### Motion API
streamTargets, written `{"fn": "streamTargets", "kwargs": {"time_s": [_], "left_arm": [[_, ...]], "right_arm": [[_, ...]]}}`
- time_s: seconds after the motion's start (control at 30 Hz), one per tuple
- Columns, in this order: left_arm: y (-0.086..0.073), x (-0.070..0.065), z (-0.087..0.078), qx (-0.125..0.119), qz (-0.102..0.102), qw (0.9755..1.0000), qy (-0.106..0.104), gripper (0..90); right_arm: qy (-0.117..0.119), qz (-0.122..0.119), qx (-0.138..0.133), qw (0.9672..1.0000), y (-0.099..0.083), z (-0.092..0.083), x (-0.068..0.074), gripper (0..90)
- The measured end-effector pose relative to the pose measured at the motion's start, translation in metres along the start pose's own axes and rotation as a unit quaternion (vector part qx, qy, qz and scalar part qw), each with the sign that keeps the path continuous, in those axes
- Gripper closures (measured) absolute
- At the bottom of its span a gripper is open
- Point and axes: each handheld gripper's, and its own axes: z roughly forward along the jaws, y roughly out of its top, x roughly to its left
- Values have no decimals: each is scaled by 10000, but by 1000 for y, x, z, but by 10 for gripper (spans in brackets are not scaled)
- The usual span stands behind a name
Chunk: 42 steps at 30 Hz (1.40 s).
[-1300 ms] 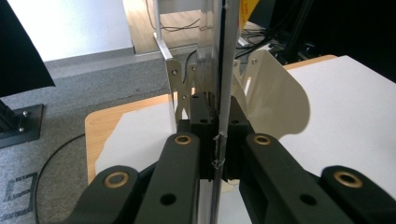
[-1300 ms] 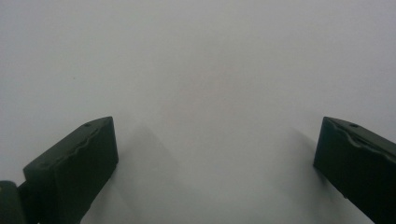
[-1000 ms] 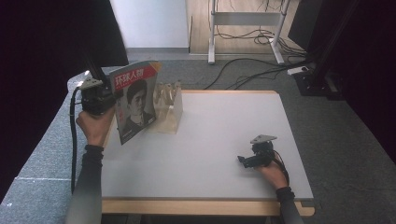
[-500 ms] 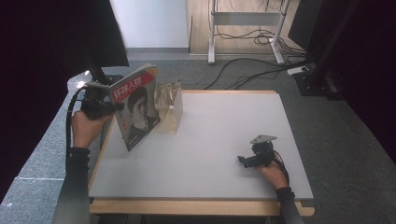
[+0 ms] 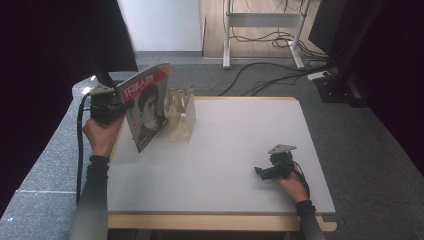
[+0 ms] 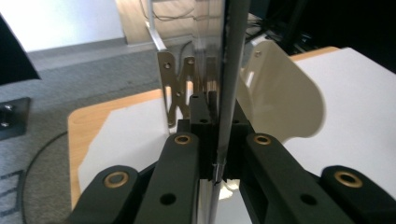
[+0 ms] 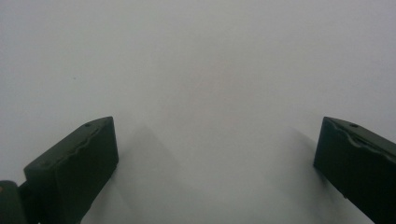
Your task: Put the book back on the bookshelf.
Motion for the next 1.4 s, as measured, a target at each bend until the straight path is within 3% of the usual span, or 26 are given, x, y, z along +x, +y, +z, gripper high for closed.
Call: {"fn": "streamTargets", "kwargs": {"time_s": [0.17, 0.37, 0.5, 0.57, 0.63, 0.87, 1.03, 1.17, 1.3, 1.4], "left_arm": [[-16, 4, 9, 90, -36, 9999, 40, 860], [-25, 12, 7, 594, -36, 9981, 146, 826], [-30, 16, 9, 660, -166, 9977, 69, 798], [-30, 15, 9, 602, -127, 9979, 180, 842], [-31, 16, 11, 479, -200, 9986, 115, 863], [-32, 21, 13, 398, -231, 9988, 152, 839], [-33, 21, 11, 395, -272, 9988, 54, 578], [-36, 18, 5, 346, -329, 9988, 93, 351], [-41, 15, -3, 275, -316, 9991, -25, 213], [-44, 12, -9, 234, -259, 9993, -104, 164]], "right_arm": [[-4, 0, 0, 10000, 0, 0, 0, 0], [-2, 2, 5, 10000, 0, 0, 0, 0], [1, -1, 6, 10000, 0, 0, 0, 0], [1, -2, 7, 10000, 0, 0, 0, 0], [0, 0, 5, 10000, 0, 0, 0, 0], [0, 1, -6, 10000, 0, 0, 0, 0], [-3, -3, -3, 10000, 0, 0, 0, 0], [-3, -4, -4, 10000, 1, 0, 0, 0], [-5, -7, -6, 10000, 1, 0, 0, 0], [-5, -8, -5, 10000, 1, 0, 0, 0]]}}
